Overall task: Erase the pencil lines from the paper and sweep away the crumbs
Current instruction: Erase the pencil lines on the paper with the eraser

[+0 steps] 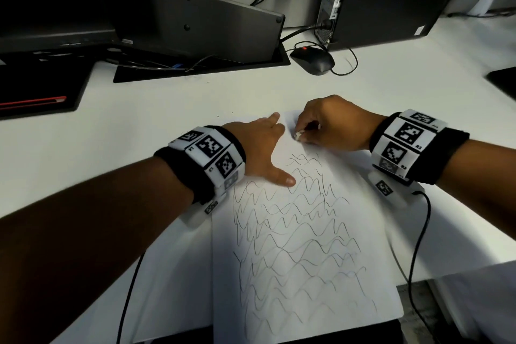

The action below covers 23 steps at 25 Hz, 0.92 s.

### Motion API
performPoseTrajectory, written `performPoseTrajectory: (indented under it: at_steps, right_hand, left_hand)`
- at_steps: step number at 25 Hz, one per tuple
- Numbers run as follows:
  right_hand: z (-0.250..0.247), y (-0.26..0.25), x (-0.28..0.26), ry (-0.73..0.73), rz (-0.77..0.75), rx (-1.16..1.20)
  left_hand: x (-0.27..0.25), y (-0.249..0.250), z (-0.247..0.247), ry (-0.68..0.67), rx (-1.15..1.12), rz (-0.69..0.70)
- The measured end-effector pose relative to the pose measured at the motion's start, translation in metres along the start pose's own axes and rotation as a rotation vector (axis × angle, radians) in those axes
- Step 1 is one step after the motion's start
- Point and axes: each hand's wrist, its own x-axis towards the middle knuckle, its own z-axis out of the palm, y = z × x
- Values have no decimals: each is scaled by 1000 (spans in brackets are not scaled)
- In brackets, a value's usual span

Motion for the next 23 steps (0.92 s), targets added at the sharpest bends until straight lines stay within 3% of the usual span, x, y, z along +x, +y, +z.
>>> performPoseTrajectory:
  at_steps: [2, 6, 8, 11, 15, 19, 23]
  right_hand:
    - [-2, -6, -2, -4, -35, -69]
    - [11, -31, -18, -80, -292, -311]
    - [4, -29, -16, -125, -265, -285]
    - [-4, -21, -12, -52, -136, -275]
    - [7, -31, -19, -162, -245, -263]
    - [-1, -21, -14, -32, -154, -281]
    - [8, -29, -16, -134, -258, -248]
  left_hand:
    - [4, 4, 3, -13, 23, 0]
    - [6, 2, 6, -20, -3, -4]
    - [6, 2, 5, -30, -6, -4]
    - [7, 3, 6, -29, 13, -3]
    - [7, 1, 6, -29, -22, 4]
    - [8, 2, 7, -30, 3, -9]
    - [7, 0, 6, -41, -27, 6]
